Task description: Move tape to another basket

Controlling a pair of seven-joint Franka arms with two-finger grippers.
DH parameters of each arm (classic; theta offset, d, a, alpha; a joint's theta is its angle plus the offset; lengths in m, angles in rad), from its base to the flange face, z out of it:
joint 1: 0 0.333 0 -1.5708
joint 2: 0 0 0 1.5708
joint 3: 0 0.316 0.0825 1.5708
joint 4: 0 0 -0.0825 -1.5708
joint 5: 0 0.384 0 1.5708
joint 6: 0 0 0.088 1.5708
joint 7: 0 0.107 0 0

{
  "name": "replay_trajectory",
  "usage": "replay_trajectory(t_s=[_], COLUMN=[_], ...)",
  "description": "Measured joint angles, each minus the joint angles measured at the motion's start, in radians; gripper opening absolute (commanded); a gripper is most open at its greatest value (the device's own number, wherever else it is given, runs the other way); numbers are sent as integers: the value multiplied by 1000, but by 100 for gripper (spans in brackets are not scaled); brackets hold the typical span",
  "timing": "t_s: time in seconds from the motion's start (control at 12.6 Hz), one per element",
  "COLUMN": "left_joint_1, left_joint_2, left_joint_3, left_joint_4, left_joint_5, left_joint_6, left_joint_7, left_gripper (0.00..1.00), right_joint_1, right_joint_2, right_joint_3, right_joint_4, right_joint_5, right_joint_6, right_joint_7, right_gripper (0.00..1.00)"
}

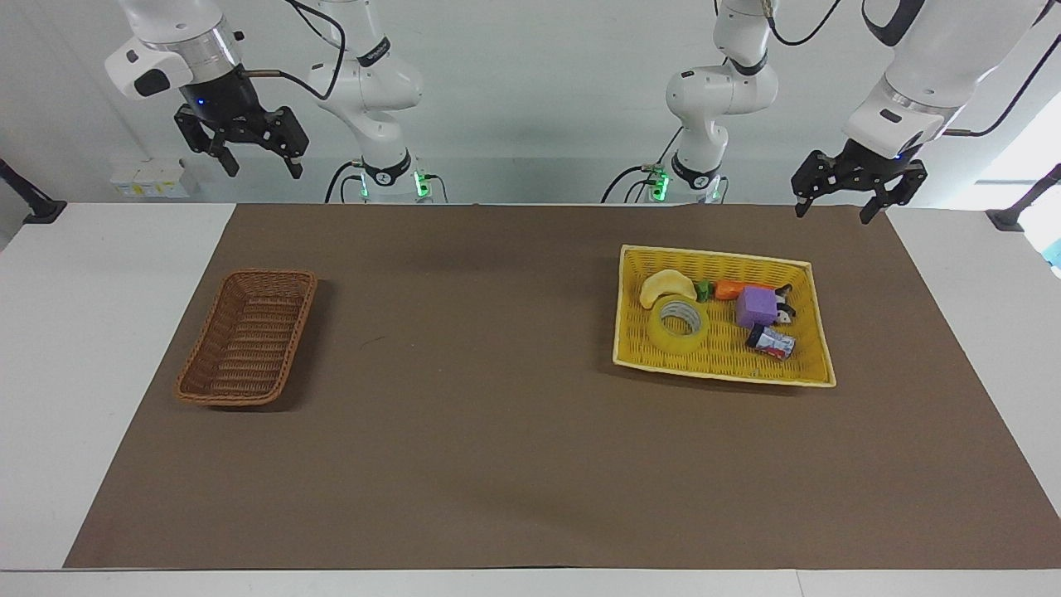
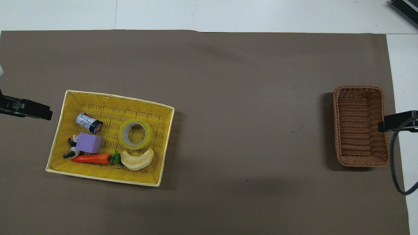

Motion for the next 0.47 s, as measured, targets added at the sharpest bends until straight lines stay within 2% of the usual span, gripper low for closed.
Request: replay_trajectory(t_s=[0.47], left_joint_1=[0], left_joint_2=[-3], left_joint_3=[1], left_joint_4=[0], left_joint_5=[0], left_joint_6=[-6], left_joint_7=[2], left_gripper=[100], right_joint_1=[-4], right_joint_2=[2], right_joint_3=[0], right_joint_4=[15], right_joint_5=[0], right_joint_6=[0], right_joint_7=[0], right_gripper=[100])
